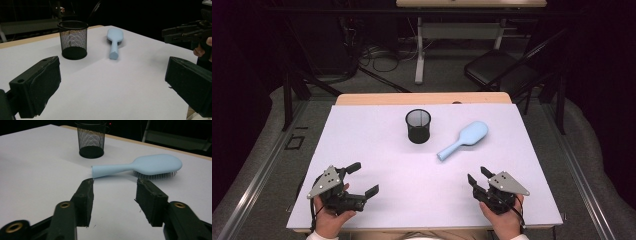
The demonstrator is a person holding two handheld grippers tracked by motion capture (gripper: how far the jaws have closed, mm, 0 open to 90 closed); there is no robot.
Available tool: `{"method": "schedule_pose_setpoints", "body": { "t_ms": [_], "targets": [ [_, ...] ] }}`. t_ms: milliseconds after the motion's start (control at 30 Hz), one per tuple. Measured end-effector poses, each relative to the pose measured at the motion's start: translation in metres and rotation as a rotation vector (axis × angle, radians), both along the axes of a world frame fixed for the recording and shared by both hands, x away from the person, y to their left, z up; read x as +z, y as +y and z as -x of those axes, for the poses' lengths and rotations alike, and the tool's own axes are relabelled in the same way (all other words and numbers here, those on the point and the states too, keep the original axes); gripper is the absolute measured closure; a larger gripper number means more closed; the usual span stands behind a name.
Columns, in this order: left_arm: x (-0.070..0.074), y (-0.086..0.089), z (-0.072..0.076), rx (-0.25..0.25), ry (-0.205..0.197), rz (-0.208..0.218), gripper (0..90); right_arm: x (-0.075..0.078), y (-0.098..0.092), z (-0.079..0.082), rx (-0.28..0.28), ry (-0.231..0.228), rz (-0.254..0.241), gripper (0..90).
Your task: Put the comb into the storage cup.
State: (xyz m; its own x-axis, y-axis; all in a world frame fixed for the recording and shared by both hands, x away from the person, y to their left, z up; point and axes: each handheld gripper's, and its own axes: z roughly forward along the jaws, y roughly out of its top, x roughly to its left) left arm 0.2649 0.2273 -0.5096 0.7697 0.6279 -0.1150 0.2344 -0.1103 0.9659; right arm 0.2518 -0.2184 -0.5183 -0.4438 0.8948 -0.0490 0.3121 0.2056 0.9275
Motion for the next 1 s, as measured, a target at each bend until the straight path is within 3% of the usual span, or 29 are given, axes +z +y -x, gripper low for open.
{"method": "schedule_pose_setpoints", "body": {
  "t_ms": [200,333,367,400,500,833,1000],
  "targets": [
    [-0.002,-0.001,-0.001,0.003,0.008,-0.009,0.6,0.004,0.0,-0.009,0.015,0.044,0.001,57.7],
    [-0.001,-0.003,-0.001,0.001,0.001,-0.016,0.7,0.009,0.002,-0.017,0.037,0.103,0.002,62.4],
    [-0.001,-0.003,-0.001,0.001,0.001,-0.016,0.7,0.009,0.002,-0.017,0.037,0.103,0.002,62.4],
    [-0.001,-0.002,-0.001,0.005,0.001,-0.014,0.7,0.01,0.004,-0.02,0.016,0.096,0.037,64.3],
    [-0.001,-0.001,-0.002,0.011,0.002,-0.007,0.7,0.012,0.007,-0.025,0.008,0.112,0.02,66.1],
    [-0.002,0.002,-0.004,0.029,0.009,-0.005,1.1,0.02,0.019,-0.045,0.023,0.121,0.003,58.6],
    [-0.002,0.002,-0.004,0.028,0.011,-0.003,1.1,0.026,0.027,-0.058,0.026,0.172,-0.006,59.0]
  ]
}}
